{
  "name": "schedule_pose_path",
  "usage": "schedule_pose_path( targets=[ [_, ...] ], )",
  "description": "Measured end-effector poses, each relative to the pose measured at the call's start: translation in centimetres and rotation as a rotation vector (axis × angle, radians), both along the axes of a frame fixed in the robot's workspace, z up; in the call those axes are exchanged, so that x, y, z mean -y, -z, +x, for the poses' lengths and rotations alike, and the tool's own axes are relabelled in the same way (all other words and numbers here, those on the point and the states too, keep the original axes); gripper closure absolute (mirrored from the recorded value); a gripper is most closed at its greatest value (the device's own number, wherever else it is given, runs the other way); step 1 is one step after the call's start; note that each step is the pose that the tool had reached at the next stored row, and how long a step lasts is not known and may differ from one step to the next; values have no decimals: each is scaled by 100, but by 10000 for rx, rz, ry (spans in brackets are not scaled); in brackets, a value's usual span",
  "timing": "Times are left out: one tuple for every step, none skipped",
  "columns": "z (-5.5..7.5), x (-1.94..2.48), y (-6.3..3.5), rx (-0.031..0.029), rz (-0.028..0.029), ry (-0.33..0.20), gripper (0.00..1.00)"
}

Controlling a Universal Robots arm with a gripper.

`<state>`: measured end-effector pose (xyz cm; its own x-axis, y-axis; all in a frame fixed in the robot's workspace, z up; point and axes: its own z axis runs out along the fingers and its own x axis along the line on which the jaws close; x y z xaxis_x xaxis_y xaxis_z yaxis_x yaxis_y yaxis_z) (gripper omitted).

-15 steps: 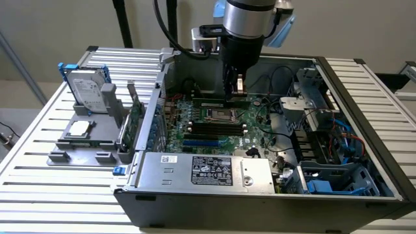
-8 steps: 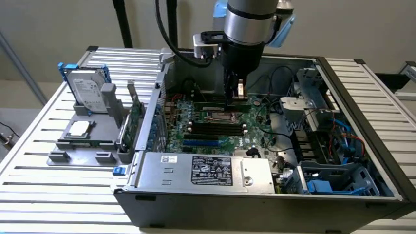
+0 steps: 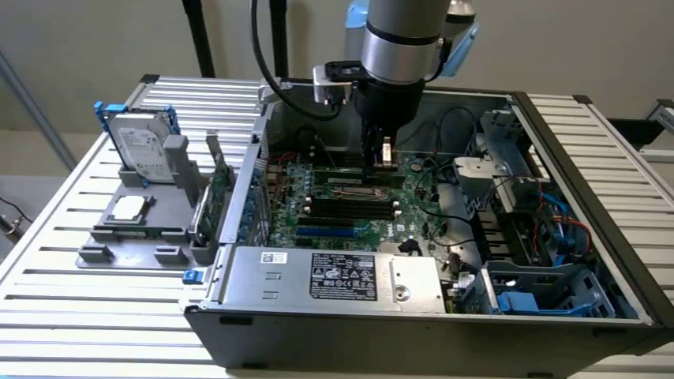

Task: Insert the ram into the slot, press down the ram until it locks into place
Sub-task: 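Insert the ram into the slot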

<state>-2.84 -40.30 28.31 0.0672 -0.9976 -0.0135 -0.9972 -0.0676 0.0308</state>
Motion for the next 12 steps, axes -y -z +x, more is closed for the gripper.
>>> schedule_pose_path(
  targets=[
    [0,-5,18,0,0,13,86],
    [0,-8,38,0,1,30,86],
    [0,-11,55,0,0,48,86],
    [0,-14,74,0,0,67,86],
    [0,-15,91,0,0,87,86],
    [0,-17,110,1,0,110,86],
    [0,-19,128,3,0,129,86],
    [0,-22,145,4,0,147,86],
    [0,-25,164,5,0,167,86],
    [0,-27,183,6,0,192,86],
    [0,-30,201,7,0,216,86],
    [-1,-34,218,7,-1,238,86]
  ],
)
